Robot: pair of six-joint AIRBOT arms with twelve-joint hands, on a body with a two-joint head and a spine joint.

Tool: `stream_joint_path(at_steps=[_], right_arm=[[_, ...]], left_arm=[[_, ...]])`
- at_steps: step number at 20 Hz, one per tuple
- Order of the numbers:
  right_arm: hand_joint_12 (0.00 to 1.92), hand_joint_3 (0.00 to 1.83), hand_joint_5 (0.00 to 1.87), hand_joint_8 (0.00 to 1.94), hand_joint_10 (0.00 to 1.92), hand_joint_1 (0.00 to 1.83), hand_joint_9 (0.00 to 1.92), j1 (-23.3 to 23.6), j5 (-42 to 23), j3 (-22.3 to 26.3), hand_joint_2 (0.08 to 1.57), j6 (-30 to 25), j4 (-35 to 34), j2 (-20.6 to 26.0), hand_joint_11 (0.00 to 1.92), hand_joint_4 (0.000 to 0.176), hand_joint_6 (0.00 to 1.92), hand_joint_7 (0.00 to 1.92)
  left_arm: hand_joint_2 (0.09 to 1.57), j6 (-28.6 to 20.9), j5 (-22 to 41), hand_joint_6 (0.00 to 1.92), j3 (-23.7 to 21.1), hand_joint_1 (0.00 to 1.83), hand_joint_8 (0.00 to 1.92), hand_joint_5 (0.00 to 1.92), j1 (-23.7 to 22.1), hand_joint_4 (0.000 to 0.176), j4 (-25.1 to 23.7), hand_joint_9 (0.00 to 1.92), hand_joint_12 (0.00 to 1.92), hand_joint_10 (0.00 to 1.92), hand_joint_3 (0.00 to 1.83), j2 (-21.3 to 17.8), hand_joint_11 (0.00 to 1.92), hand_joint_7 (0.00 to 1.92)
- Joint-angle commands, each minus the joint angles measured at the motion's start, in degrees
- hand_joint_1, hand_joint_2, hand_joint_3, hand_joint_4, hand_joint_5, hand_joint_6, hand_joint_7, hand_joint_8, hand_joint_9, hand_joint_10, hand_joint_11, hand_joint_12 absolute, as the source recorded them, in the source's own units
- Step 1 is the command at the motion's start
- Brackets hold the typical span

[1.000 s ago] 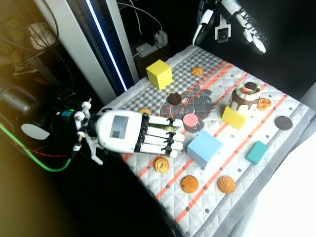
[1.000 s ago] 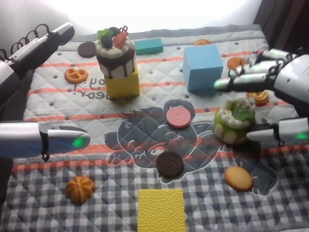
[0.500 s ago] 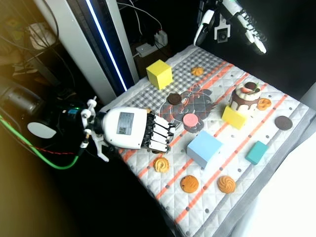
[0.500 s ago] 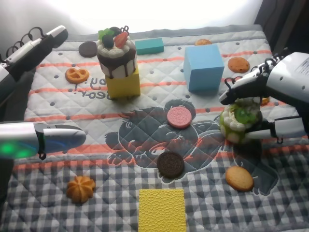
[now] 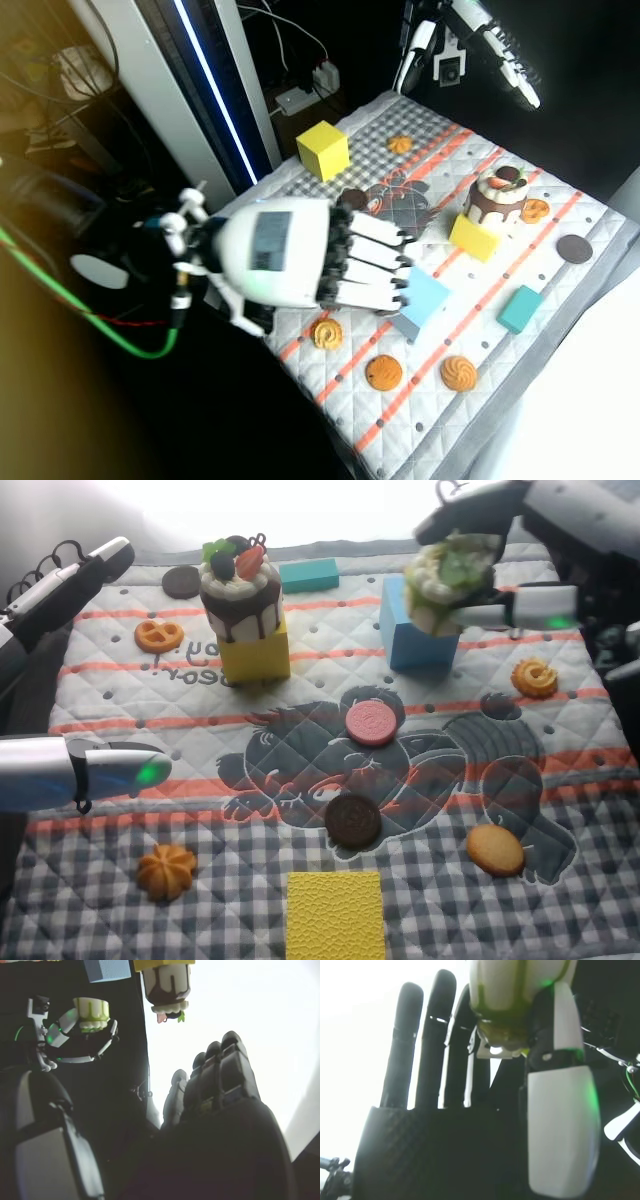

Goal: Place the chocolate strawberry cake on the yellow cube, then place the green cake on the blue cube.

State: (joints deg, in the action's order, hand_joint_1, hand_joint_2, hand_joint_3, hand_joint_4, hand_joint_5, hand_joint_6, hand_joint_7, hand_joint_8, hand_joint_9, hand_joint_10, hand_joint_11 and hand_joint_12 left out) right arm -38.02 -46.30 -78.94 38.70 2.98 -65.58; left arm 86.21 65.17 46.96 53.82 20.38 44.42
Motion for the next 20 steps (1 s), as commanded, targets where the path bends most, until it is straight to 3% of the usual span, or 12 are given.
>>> stream_joint_path(at_steps=[1, 3, 6, 7, 9, 11, 15, 16, 17, 18, 19, 20], right_arm=[[1.11, 0.0, 0.89, 0.9, 1.14, 1.36, 1.0, 1.1, -5.2, -0.7, 1.11, 0.5, -2.3, -0.2, 0.86, 0.0, 1.06, 0.96], [1.03, 0.0, 0.89, 1.03, 1.16, 1.35, 0.98, 2.0, -3.2, -2.0, 1.13, 0.8, -2.8, -1.5, 0.87, 0.0, 1.09, 0.86], [0.96, 0.0, 0.92, 1.03, 1.14, 1.36, 0.98, 3.3, -0.8, -3.7, 1.13, 0.9, -2.9, -3.0, 0.87, 0.0, 1.09, 0.84], [1.11, 0.0, 0.91, 1.0, 1.14, 1.36, 1.0, 3.4, -0.4, -4.0, 1.12, 1.0, -3.0, -3.2, 0.37, 0.0, 1.02, 0.91], [1.28, 0.0, 0.92, 1.02, 1.14, 1.36, 1.01, 3.4, 0.1, -4.4, 1.12, 1.1, -3.2, -3.7, 0.68, 0.0, 0.98, 0.89], [1.18, 0.0, 0.92, 1.02, 1.11, 1.36, 1.03, 3.4, 0.6, -4.8, 1.12, 1.1, -3.5, -4.0, 0.93, 0.0, 1.02, 0.87], [1.06, 0.0, 0.91, 0.96, 1.1, 1.36, 1.03, 3.4, 1.9, -5.3, 1.12, 1.2, -3.8, -4.5, 0.94, 0.0, 1.07, 0.89], [1.07, 0.0, 0.96, 0.41, 0.61, 1.19, 0.99, 3.4, 2.1, -5.3, 1.12, 1.2, -3.9, -4.7, 0.9, 0.0, 1.0, 0.89], [1.08, 0.0, 0.99, 0.15, 0.33, 1.14, 1.03, 3.4, 2.2, -5.3, 1.1, 1.2, -4.2, -4.8, 0.8, 0.0, 0.95, 0.96], [1.12, 0.0, 1.0, 0.05, 0.19, 1.11, 1.04, 3.1, 2.2, -5.3, 1.1, 1.2, -4.6, -4.9, 0.7, 0.0, 0.94, 0.99], [1.18, 0.0, 0.85, 0.01, 0.13, 1.06, 0.97, 2.8, 2.2, -5.3, 1.03, 1.2, -5.2, -4.9, 0.56, 0.0, 0.36, 0.94], [1.4, 0.0, 0.78, 0.02, 0.43, 1.0, 0.74, 2.7, 2.1, -5.2, 1.01, 1.2, -5.7, -4.9, 0.38, 0.032, 0.1, 0.81]], left_arm=[[0.79, -0.4, 6.8, 0.0, 0.1, 0.86, 0.0, 0.0, -0.3, 0.156, -0.5, 0.0, 0.0, 0.0, 0.01, 0.0, 0.0, 0.0], [0.78, -0.4, 6.6, 0.0, 0.1, 0.88, 0.0, 0.0, -0.3, 0.135, -0.5, 0.0, 0.0, 0.0, 0.01, 0.0, 0.0, 0.0], [0.78, -0.4, 6.6, 0.0, 0.1, 0.86, 0.0, 0.0, -0.3, 0.13, -0.5, 0.0, 0.0, 0.0, 0.0, -0.1, 0.0, 0.0], [0.78, -0.4, 6.6, 0.0, 0.1, 0.86, 0.0, 0.0, -0.3, 0.136, -0.5, 0.0, 0.0, 0.0, 0.0, -0.1, 0.0, 0.0], [0.77, -0.4, 6.6, 0.0, 0.1, 0.85, 0.0, 0.0, -0.3, 0.148, -0.6, 0.0, 0.0, 0.0, 0.0, -0.1, 0.0, 0.0], [0.77, -0.5, 6.6, 0.0, 0.1, 0.81, 0.0, 0.0, -0.3, 0.152, -0.6, 0.0, 0.0, 0.0, 0.0, -0.2, 0.0, 0.0], [0.77, -0.7, 6.6, 0.0, 0.1, 0.82, 0.0, 0.0, -0.3, 0.162, -0.7, 0.0, 0.0, 0.0, 0.0, -0.1, 0.0, 0.0], [0.77, -0.7, 6.7, 0.0, 0.1, 0.83, 0.0, 0.0, -0.3, 0.164, -0.7, 0.0, 0.0, 0.0, 0.0, -0.1, 0.0, 0.0], [0.77, -0.7, 6.7, 0.0, 0.1, 0.84, 0.0, 0.0, -0.3, 0.163, -0.7, 0.0, 0.0, 0.0, 0.0, -0.1, 0.0, 0.0], [0.78, -0.7, 6.8, 0.0, 0.1, 0.82, 0.0, 0.0, -0.3, 0.161, -0.7, 0.0, 0.0, 0.0, 0.0, -0.1, 0.0, 0.0], [0.78, -0.7, 6.8, 0.0, 0.1, 0.84, 0.0, 0.0, -0.3, 0.169, -0.7, 0.0, 0.0, 0.0, 0.0, -0.1, 0.0, 0.0], [0.77, -0.7, 6.9, 0.0, 0.1, 0.84, 0.0, 0.0, -0.3, 0.175, -0.7, 0.0, 0.0, 0.0, 0.0, -0.1, 0.0, 0.0]])
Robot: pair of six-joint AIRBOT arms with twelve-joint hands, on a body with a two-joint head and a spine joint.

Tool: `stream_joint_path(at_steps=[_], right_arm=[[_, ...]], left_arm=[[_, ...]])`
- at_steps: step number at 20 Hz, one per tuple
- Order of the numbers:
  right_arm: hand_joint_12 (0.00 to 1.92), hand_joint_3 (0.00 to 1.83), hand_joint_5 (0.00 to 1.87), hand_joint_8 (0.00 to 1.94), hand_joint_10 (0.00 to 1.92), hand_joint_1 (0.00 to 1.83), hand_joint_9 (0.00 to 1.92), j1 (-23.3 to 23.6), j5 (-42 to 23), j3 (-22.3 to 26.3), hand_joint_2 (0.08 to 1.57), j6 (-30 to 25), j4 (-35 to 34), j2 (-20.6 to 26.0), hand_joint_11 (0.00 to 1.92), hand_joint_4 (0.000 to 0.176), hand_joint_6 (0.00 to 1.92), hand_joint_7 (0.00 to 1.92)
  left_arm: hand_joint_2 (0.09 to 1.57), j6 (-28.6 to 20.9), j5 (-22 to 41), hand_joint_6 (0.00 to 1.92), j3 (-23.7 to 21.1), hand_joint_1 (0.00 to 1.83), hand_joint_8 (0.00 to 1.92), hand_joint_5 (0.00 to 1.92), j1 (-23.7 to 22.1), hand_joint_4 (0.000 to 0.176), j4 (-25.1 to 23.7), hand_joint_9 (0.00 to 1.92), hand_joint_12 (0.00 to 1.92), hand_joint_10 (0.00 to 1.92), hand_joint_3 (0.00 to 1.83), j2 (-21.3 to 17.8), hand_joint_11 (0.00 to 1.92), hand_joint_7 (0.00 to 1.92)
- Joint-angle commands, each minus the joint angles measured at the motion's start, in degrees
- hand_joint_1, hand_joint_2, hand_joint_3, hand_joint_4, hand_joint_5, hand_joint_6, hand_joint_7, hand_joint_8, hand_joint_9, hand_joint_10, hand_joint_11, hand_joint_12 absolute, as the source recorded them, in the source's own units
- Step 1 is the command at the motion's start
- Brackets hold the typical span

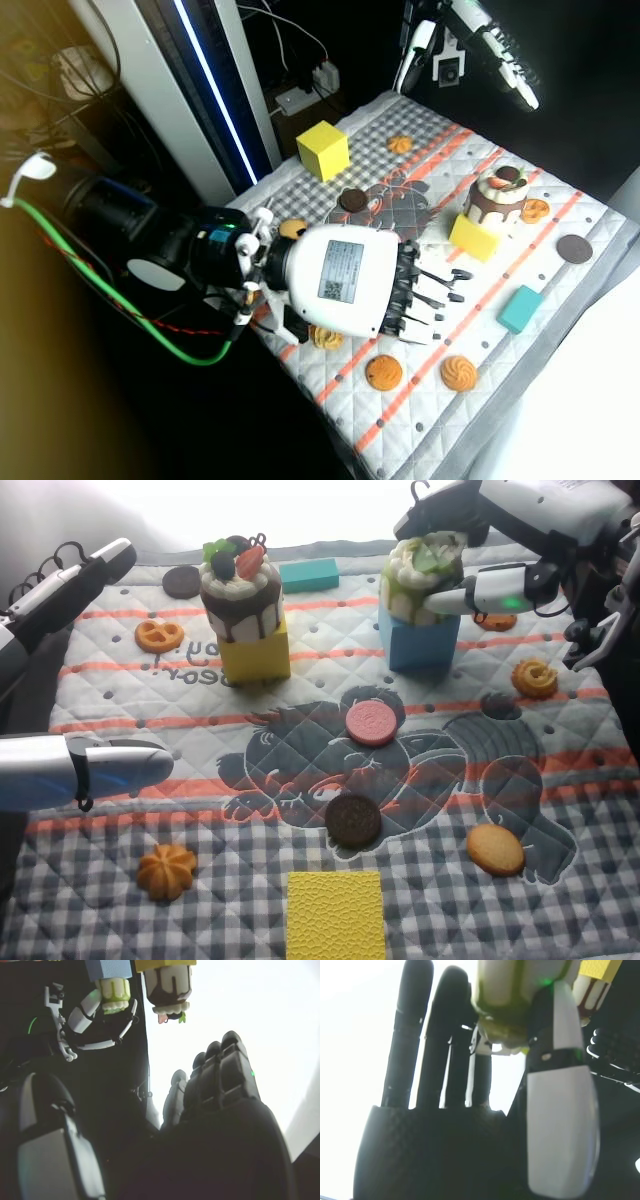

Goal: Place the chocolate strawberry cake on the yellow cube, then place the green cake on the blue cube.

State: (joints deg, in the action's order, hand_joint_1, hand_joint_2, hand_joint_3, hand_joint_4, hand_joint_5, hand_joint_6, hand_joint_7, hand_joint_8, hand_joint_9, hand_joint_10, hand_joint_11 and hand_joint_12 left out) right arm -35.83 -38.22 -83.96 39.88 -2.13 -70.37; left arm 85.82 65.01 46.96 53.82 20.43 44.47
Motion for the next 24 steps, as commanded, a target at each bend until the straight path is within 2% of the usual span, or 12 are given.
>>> stream_joint_path(at_steps=[1, 2, 3, 6, 8, 10, 11, 13, 18, 21, 23, 24], right_arm=[[1.56, 0.0, 0.74, 0.01, 0.83, 0.97, 0.51, 0.4, -5.9, -0.1, 1.01, 0.0, -0.9, -0.1, 0.28, 0.04, 0.02, 0.75], [1.64, 0.0, 0.65, 0.0, 1.05, 0.94, 0.35, 0.2, -6.0, 0.0, 1.02, 0.0, -1.2, 0.0, 0.2, 0.053, 0.0, 0.67], [1.55, 0.0, 0.6, 0.0, 0.96, 0.96, 0.32, -0.2, -6.0, 0.1, 1.01, 0.0, -1.6, 0.0, 0.16, 0.06, 0.0, 0.6], [1.36, 0.0, 0.5, 0.0, 0.64, 0.93, 0.37, -1.0, -6.0, 0.5, 1.02, 0.0, -1.9, 0.0, 0.12, 0.118, 0.0, 0.54], [1.19, 0.0, 0.46, 0.0, 0.33, 0.89, 0.44, -1.4, -6.1, 0.7, 1.02, 0.0, -2.0, 0.1, 0.15, 0.108, 0.0, 0.51], [1.14, 0.0, 0.45, 0.0, 0.11, 0.81, 0.52, -1.6, -6.2, 1.0, 1.02, 0.0, -2.0, 0.6, 0.19, 0.123, 0.0, 0.49], [1.14, 0.0, 0.44, 0.0, 0.09, 0.8, 0.53, -1.7, -6.3, 1.2, 1.02, 0.0, -2.0, 0.9, 0.19, 0.12, 0.0, 0.5], [1.17, 0.0, 0.43, 0.0, 0.08, 0.8, 0.55, -1.7, -6.5, 1.4, 1.02, 0.0, -2.0, 1.2, 0.21, 0.158, 0.0, 0.49], [1.16, 0.0, 0.42, 0.0, 0.03, 0.81, 0.52, -2.5, -6.6, 2.3, 1.01, 0.0, -2.0, 3.0, 0.13, 0.107, 0.0, 0.46], [1.11, 0.0, 0.42, 0.0, 0.0, 0.85, 0.46, -2.5, -6.6, 2.4, 1.02, 0.1, -2.1, 3.0, 0.08, 0.147, 0.0, 0.39], [1.15, 0.0, 0.4, 0.0, 0.0, 0.86, 0.47, -2.5, -6.9, 2.6, 1.02, 0.4, -2.1, 3.3, 0.1, 0.136, 0.0, 0.37], [1.11, 0.0, 0.33, 0.0, 0.0, 0.85, 0.4, -2.5, -7.1, 2.8, 1.01, 0.4, -2.1, 3.5, 0.04, 0.172, 0.0, 0.28]], left_arm=[[0.78, -0.4, 7.0, 0.0, 0.1, 0.85, 0.0, 0.0, -0.3, 0.176, -0.7, 0.0, 0.0, 0.0, 0.0, -0.1, 0.0, 0.0], [0.78, -0.4, 7.0, 0.0, 0.1, 0.84, 0.0, 0.0, -0.3, 0.175, -0.7, 0.0, 0.0, 0.0, 0.0, -0.1, 0.0, 0.0], [0.78, -0.4, 7.2, 0.0, 0.1, 0.84, 0.0, 0.0, -0.2, 0.154, -0.7, 0.0, 0.0, 0.0, 0.0, -0.1, 0.0, 0.0], [0.78, -0.5, 7.3, 0.0, 0.1, 0.86, 0.0, 0.0, -0.2, 0.175, -0.7, 0.0, 0.0, 0.0, 0.0, -0.1, 0.0, 0.0], [0.78, -0.6, 7.4, 0.0, 0.1, 0.87, 0.0, 0.0, -0.1, 0.176, -0.7, 0.0, 0.0, 0.0, 0.0, -0.2, 0.0, 0.0], [0.78, -0.9, 7.6, 0.0, 0.0, 0.84, 0.0, 0.0, 0.0, 0.176, -0.7, 0.0, 0.0, 0.0, 0.0, -0.2, 0.0, 0.0], [0.77, -1.0, 7.7, 0.0, 0.0, 0.84, 0.0, 0.0, 0.0, 0.176, -0.7, 0.0, 0.0, 0.0, 0.0, -0.2, 0.0, 0.0], [0.78, -1.1, 7.9, 0.0, -0.1, 0.83, 0.0, 0.0, 0.2, 0.173, -0.7, 0.0, 0.0, 0.0, 0.0, -0.3, 0.0, 0.0], [0.79, -2.3, 8.4, 0.0, -0.1, 0.8, 0.0, 0.0, 0.8, 0.167, -0.7, 0.0, 0.0, 0.0, 0.0, -0.2, 0.0, 0.0], [0.79, -2.6, 8.5, 0.0, -0.1, 0.82, 0.0, 0.0, 1.1, 0.176, -0.6, 0.0, 0.0, 0.0, 0.0, -0.2, 0.0, 0.0], [0.79, -2.6, 8.5, 0.0, -0.1, 0.82, 0.0, 0.0, 1.1, 0.176, -0.6, 0.0, 0.0, 0.0, 0.0, -0.2, 0.0, 0.0], [0.79, -2.7, 8.5, 0.0, -0.1, 0.81, 0.0, 0.0, 1.1, 0.171, -0.6, 0.0, 0.0, 0.0, 0.0, -0.2, 0.0, 0.0]])
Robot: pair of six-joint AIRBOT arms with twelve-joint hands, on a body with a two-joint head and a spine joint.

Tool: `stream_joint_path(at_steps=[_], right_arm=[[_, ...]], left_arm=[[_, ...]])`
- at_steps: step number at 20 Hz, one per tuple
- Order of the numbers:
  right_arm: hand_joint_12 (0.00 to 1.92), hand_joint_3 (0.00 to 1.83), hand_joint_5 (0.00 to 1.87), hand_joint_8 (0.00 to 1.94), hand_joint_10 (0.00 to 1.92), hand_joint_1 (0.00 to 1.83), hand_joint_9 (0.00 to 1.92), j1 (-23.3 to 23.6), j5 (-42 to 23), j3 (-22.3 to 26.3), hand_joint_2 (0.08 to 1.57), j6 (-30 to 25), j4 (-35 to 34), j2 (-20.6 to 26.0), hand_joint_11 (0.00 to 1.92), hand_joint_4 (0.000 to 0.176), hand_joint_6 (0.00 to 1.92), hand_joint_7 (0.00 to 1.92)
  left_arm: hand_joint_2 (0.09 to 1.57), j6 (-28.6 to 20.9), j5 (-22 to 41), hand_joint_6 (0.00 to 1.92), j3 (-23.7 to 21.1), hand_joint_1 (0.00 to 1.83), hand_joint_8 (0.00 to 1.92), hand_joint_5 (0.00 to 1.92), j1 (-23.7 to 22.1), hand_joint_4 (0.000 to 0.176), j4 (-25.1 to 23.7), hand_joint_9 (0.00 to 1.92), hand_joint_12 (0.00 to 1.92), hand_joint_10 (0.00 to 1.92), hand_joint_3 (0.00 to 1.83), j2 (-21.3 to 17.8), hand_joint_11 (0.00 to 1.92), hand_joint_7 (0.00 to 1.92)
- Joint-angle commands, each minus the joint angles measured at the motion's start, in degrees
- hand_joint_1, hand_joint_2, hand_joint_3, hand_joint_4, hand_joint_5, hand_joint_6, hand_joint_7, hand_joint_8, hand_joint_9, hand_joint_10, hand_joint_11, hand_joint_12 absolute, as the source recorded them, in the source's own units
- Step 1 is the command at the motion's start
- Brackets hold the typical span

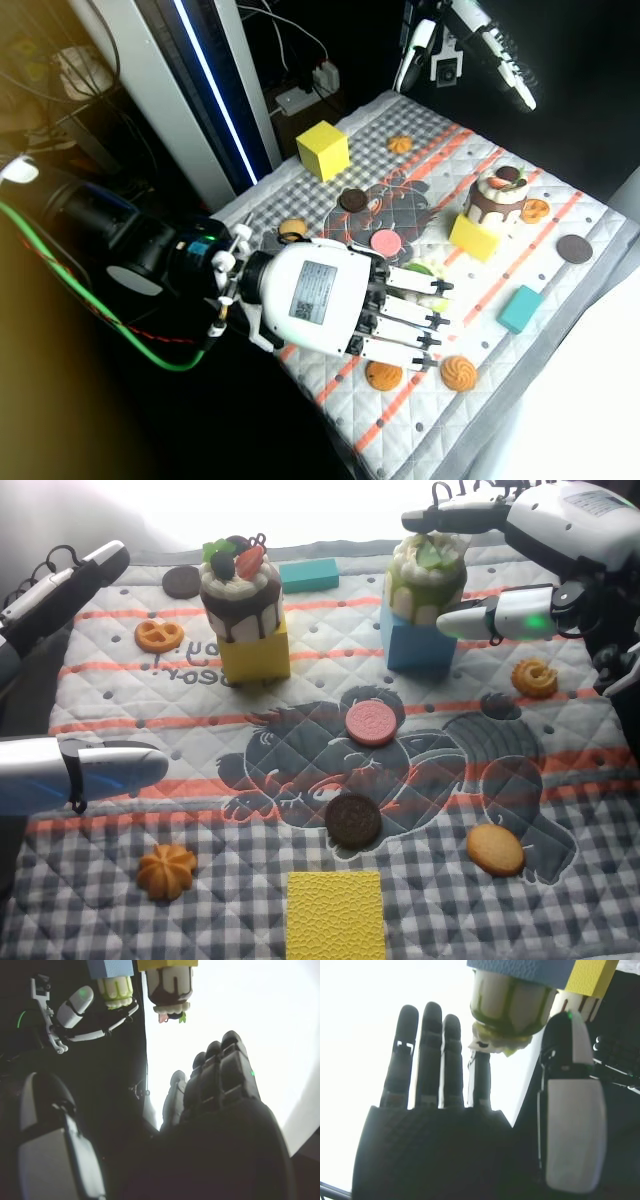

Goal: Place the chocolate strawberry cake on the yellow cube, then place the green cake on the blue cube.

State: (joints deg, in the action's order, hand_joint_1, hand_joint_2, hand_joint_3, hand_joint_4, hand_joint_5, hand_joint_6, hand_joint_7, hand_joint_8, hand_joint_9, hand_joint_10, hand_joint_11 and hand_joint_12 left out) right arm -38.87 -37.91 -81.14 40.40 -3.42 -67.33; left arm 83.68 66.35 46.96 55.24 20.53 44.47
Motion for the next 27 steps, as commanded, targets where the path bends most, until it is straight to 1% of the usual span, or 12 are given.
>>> stream_joint_path(at_steps=[1, 3, 5, 7, 9, 13, 18, 21, 24, 25, 26, 27], right_arm=[[1.11, 0.0, 0.33, 0.0, 0.0, 0.85, 0.4, 0.5, -7.6, 0.1, 1.01, -0.1, -0.8, 0.6, 0.04, 0.172, 0.0, 0.28], [0.88, 0.0, 0.19, 0.0, 0.0, 0.79, 0.2, 0.5, -8.5, 0.5, 0.99, -0.1, -0.8, 0.9, 0.0, 0.176, 0.0, 0.12], [0.9, 0.0, 0.08, 0.0, 0.0, 0.73, 0.15, 0.5, -11.1, 1.7, 0.98, 0.0, -0.8, 2.0, 0.0, 0.176, 0.0, 0.02], [0.56, 0.0, 0.0, 0.0, 0.0, 0.71, 0.01, 0.2, -13.1, 2.5, 0.95, 0.0, -0.8, 2.7, 0.0, 0.176, 0.0, 0.0], [0.05, 0.0, 0.0, 0.0, 0.0, 0.67, 0.0, -1.2, -17.2, 4.3, 0.94, 0.0, -1.6, 4.0, 0.0, 0.176, 0.0, 0.0], [0.0, 0.0, 0.0, 0.0, 0.0, 0.57, 0.0, -9.0, -30.8, 10.9, 0.94, 0.0, -5.2, 8.5, 0.0, 0.176, 0.0, 0.0], [0.0, 0.0, 0.0, 0.0, 0.0, 0.54, 0.0, -22.9, -52.7, 18.0, 0.94, -2.8, -9.7, 12.5, 0.0, 0.176, 0.0, 0.0], [0.0, 0.01, 0.0, 0.0, 0.0, 0.63, 0.0, -29.9, -62.4, 21.7, 0.96, -4.4, -10.5, 13.3, 0.01, 0.176, 0.0, 0.0], [0.0, 0.01, 0.0, 0.01, 0.01, 0.78, 0.04, -29.1, -63.1, 22.8, 1.01, -4.1, -10.5, 14.5, 0.0, 0.176, 0.0, 0.03], [0.0, 0.01, 0.0, 0.01, 0.02, 0.82, 0.05, -27.0, -63.1, 22.7, 1.02, -3.6, -8.6, 14.8, 0.0, 0.173, 0.0, 0.04], [0.0, 0.05, 0.09, 0.0, 0.0, 0.59, 0.01, -24.8, -63.1, 22.8, 1.11, -1.9, -6.0, 15.1, 0.0, 0.17, 0.03, 0.01], [0.0, 0.01, 0.14, 0.0, 0.0, 0.47, 0.0, -21.6, -63.1, 23.0, 1.05, 0.0, -3.1, 16.0, 0.0, 0.155, 0.02, 0.0]], left_arm=[[0.79, -0.6, 7.2, 0.0, -0.1, 0.81, 0.0, 0.0, -0.3, 0.171, -0.7, 0.0, 0.0, 0.0, 0.0, -0.2, 0.0, 0.0], [0.78, -0.7, 7.2, 0.0, -0.1, 0.82, 0.0, 0.0, -0.2, 0.176, -0.6, 0.0, 0.0, 0.0, 0.0, -0.2, 0.0, 0.0], [0.78, -0.7, 7.3, 0.0, -0.1, 0.82, 0.0, 0.0, -0.2, 0.176, -0.5, 0.0, 0.0, 0.0, 0.0, -0.1, 0.0, 0.0], [0.79, -0.7, 7.5, 0.0, -0.1, 0.85, 0.0, 0.0, -0.2, 0.176, -0.4, 0.0, 0.0, 0.0, 0.0, -0.1, 0.0, 0.0], [0.79, -0.9, 7.9, 0.0, -0.1, 0.86, 0.0, 0.0, -0.2, 0.176, -0.2, 0.0, 0.0, 0.0, 0.0, 0.1, 0.0, 0.0], [0.79, -3.5, 10.5, 0.0, 0.2, 0.84, 0.0, 0.0, -0.1, 0.176, -1.2, 0.0, 0.0, 0.0, 0.0, 0.2, 0.0, 0.0], [0.8, -14.9, 18.5, 0.0, 0.9, 0.77, 0.0, 0.0, 2.2, 0.176, -5.5, 0.0, 0.0, 0.0, 0.01, 0.1, 0.0, 0.0], [0.92, -19.9, 24.8, 0.0, 0.9, 0.76, 0.0, 0.0, 4.9, 0.176, -5.4, 0.0, 0.0, 0.0, 0.01, 0.0, 0.0, 0.0], [0.93, -26.2, 32.9, 0.0, 0.7, 0.55, 0.0, 0.0, 9.3, 0.176, -4.5, 0.0, 0.0, 0.0, 0.02, -0.4, 0.0, 0.0], [0.93, -27.9, 32.9, 0.0, 0.9, 0.56, 0.0, 0.0, 9.4, 0.143, -4.2, 0.0, 0.02, 0.0, 0.01, -0.7, 0.03, 0.0], [1.0, -28.6, 32.9, 0.0, 1.3, 0.47, 0.0, 0.0, 9.1, 0.109, -4.5, 0.0, 0.02, 0.0, 0.04, -0.7, 0.03, 0.0], [1.1, -28.9, 32.9, 0.0, 1.6, 0.4, 0.0, 0.02, 8.4, 0.086, -4.9, 0.0, 0.05, 0.0, 0.03, -0.7, 0.05, 0.0]])
